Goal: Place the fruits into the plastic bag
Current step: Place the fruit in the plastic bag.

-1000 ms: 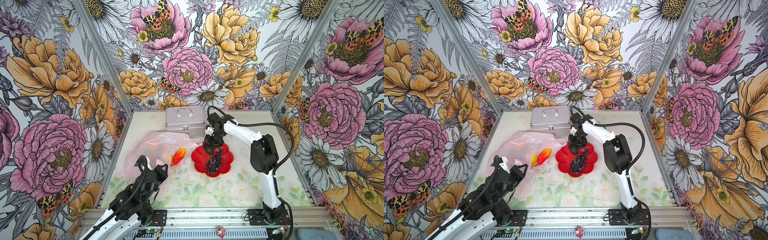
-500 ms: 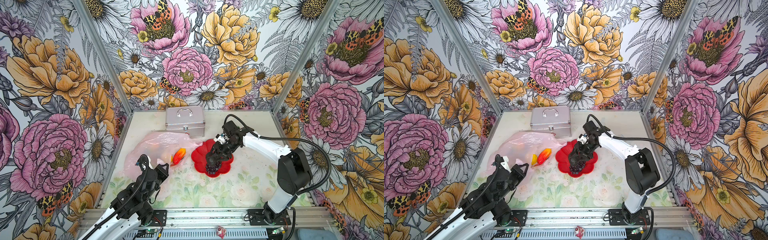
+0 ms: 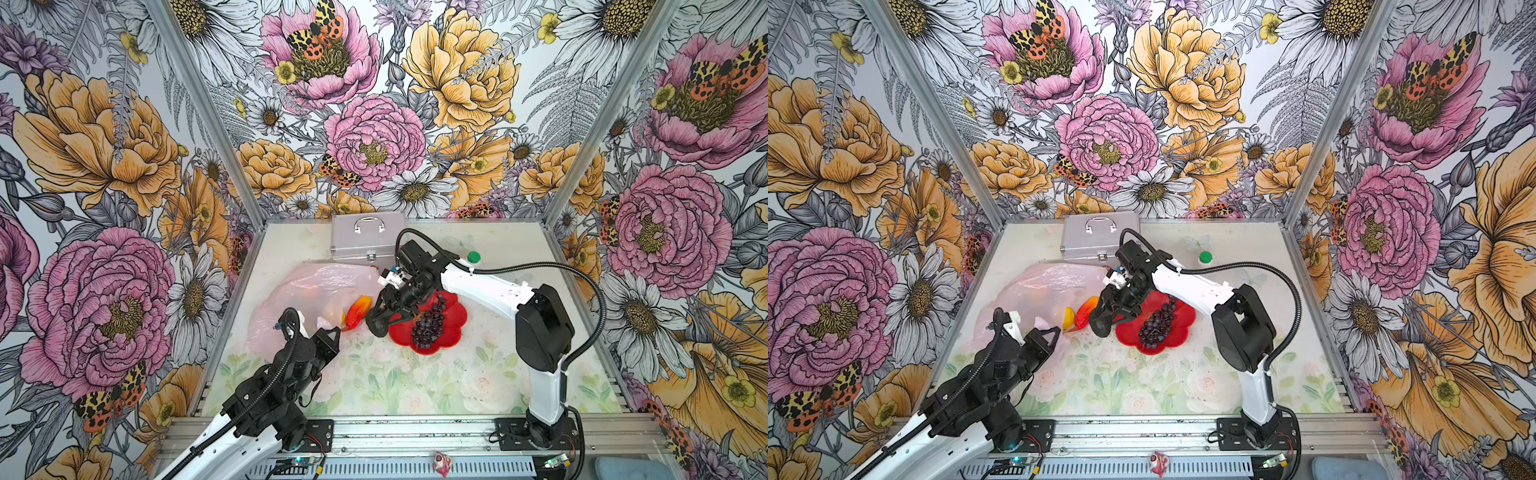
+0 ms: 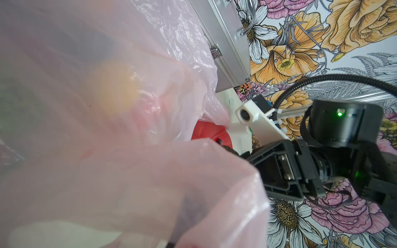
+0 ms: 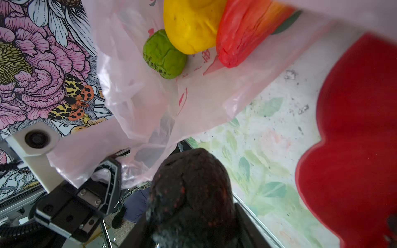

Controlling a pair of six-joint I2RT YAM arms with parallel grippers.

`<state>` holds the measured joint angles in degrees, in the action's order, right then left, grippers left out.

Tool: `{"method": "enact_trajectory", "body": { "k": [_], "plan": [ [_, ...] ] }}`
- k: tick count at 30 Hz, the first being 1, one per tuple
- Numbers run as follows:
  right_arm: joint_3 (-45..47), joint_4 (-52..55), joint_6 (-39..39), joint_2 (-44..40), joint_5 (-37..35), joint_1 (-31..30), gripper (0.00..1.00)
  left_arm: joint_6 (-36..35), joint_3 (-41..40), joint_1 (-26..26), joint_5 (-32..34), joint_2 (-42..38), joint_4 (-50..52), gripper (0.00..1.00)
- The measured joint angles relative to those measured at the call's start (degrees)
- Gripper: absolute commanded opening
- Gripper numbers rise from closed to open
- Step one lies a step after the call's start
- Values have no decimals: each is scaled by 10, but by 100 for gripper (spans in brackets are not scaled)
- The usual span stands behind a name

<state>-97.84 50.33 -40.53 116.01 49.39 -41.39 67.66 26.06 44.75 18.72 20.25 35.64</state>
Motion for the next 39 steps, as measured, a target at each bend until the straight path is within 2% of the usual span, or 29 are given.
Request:
{"method": "enact_trajectory", "body": {
  "k": [8,15,19,26,30,31,39],
  "plan": [
    [-117,-1,-16,109,0,-20,50,-1,1,49,11,9,0,0],
    [-189,0,-31,177,3,-63,50,-1,1,50,14,9,-1,0],
    [-245,2,-41,209,12,-82,54,-1,1,50,14,9,-1,0],
    [-368,-1,-56,263,48,-100,66,-1,1,50,14,0,3,0],
    [-384,-2,-61,265,63,-100,96,0,1,50,14,-28,10,0],
    [-384,-2,-62,265,66,-100,99,0,1,50,15,-35,13,0],
    [-384,0,-66,265,69,-100,99,6,0,50,26,-62,31,0]
  ]
}}
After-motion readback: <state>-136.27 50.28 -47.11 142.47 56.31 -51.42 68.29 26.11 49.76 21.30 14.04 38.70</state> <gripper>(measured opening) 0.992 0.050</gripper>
